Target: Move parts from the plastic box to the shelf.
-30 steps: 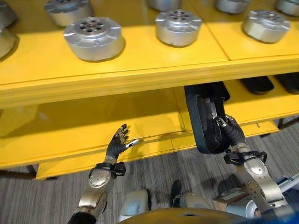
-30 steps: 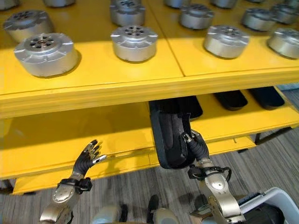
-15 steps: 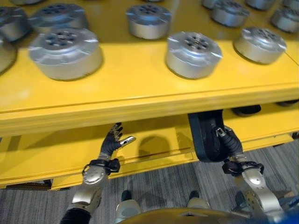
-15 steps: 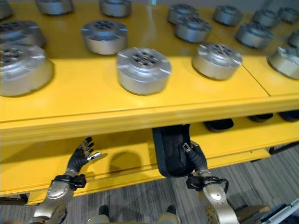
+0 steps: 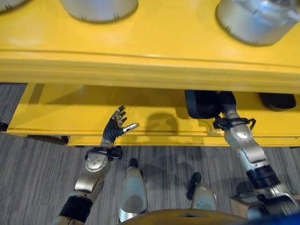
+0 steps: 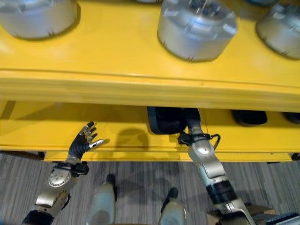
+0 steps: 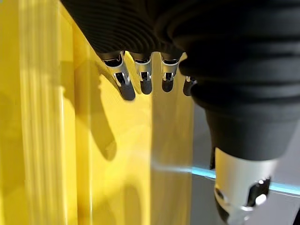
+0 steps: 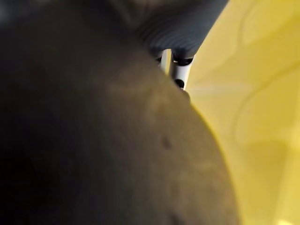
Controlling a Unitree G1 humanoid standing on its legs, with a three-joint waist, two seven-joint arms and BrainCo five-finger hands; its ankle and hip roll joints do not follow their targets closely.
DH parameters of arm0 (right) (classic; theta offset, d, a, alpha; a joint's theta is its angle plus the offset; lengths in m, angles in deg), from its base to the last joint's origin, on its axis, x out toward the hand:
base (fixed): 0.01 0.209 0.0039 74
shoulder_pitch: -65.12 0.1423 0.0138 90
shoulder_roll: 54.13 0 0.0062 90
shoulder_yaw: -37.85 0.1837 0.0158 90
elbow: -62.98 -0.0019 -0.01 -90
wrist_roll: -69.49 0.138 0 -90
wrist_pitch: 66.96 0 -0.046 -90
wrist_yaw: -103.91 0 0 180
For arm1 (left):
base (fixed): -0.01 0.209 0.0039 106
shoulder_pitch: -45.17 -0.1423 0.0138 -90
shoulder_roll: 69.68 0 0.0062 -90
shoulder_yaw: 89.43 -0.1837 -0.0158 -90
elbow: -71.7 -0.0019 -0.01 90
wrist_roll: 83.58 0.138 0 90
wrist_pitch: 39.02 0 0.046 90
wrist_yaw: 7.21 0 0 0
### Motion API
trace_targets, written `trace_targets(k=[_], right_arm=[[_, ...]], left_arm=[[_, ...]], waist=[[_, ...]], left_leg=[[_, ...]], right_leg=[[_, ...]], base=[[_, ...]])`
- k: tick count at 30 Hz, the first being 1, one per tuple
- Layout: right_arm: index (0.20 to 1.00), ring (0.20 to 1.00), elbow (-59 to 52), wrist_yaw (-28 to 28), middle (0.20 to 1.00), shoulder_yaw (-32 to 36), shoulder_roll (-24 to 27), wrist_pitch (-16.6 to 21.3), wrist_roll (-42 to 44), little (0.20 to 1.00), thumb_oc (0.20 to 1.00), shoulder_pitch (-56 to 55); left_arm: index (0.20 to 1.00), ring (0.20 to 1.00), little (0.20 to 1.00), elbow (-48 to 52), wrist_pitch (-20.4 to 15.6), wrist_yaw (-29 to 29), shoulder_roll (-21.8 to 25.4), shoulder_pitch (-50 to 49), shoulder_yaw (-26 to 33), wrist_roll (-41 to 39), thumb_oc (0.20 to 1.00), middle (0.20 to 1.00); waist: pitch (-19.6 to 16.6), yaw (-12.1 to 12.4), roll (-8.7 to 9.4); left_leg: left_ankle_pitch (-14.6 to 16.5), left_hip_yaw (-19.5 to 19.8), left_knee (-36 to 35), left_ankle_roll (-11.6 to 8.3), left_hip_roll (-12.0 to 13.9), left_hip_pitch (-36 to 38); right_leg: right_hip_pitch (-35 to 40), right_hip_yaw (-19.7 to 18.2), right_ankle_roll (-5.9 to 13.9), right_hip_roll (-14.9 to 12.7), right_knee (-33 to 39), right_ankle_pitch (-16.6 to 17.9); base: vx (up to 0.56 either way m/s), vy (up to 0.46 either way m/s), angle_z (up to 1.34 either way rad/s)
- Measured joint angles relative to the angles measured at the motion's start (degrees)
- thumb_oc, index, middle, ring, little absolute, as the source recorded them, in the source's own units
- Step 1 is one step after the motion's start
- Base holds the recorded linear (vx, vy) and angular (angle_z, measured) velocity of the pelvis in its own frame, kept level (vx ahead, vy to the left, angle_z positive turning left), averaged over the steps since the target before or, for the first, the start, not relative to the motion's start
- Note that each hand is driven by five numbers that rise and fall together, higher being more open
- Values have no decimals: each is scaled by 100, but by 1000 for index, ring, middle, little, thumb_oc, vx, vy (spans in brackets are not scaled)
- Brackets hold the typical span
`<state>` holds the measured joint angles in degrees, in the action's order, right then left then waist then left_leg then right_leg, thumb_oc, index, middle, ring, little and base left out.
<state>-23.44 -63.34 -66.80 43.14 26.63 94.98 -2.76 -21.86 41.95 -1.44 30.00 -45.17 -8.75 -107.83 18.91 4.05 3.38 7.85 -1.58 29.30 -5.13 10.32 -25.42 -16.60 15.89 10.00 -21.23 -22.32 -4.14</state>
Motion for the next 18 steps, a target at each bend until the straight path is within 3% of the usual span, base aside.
trace_targets(k=[2,6,8,16,17,18], right_arm=[[200,200,174,151,200,-93,-14,-12,-40,200,200,325],[200,200,463,400,200,-174,-28,-37,-149,200,200,591],[200,200,924,658,200,-153,66,-57,-216,200,200,1369],[200,200,2274,1114,200,-196,395,-147,-333,200,200,2789],[200,200,3397,1202,200,-332,450,-204,-387,200,200,3595],[200,200,3672,1270,200,-338,472,-217,-388,200,200,3808]], left_arm=[[1000,1000,1000,22,-60,104,-18,282,-17,-11,1000,1000],[1000,1000,1000,108,-167,223,19,282,6,-130,1000,1000],[1000,1000,1000,427,-268,333,67,301,90,-213,1000,1000],[1000,1000,1000,667,-308,346,90,324,-101,-377,1000,1000],[1000,1000,1000,677,-336,356,179,353,-214,-394,1000,1000],[1000,1000,1000,677,-363,353,215,360,-264,-398,1000,1000]], waist=[[163,27,-109],[228,42,-156],[293,32,-230],[347,130,-296],[347,156,-295],[345,173,-292]], left_leg=[[139,69,436,54,-43,-399],[296,130,912,36,4,-705],[390,216,1396,-4,73,-1240],[383,380,1604,-38,73,-1562],[380,374,1606,-43,73,-1568],[380,374,1600,-43,74,-1571]], right_leg=[[-418,-112,-25,-120,-510,-174],[-859,-282,-105,-162,-1199,-467],[-1526,-442,-148,-179,-1903,-714],[-1905,-484,-252,-192,-2398,-936],[-1912,-483,-253,-196,-2388,-930],[-1909,-483,-252,-198,-2374,-930]], base=[[-80,-31,8],[-126,-17,-2],[-84,-37,-9],[-23,-14,4],[0,0,0],[0,0,0]])
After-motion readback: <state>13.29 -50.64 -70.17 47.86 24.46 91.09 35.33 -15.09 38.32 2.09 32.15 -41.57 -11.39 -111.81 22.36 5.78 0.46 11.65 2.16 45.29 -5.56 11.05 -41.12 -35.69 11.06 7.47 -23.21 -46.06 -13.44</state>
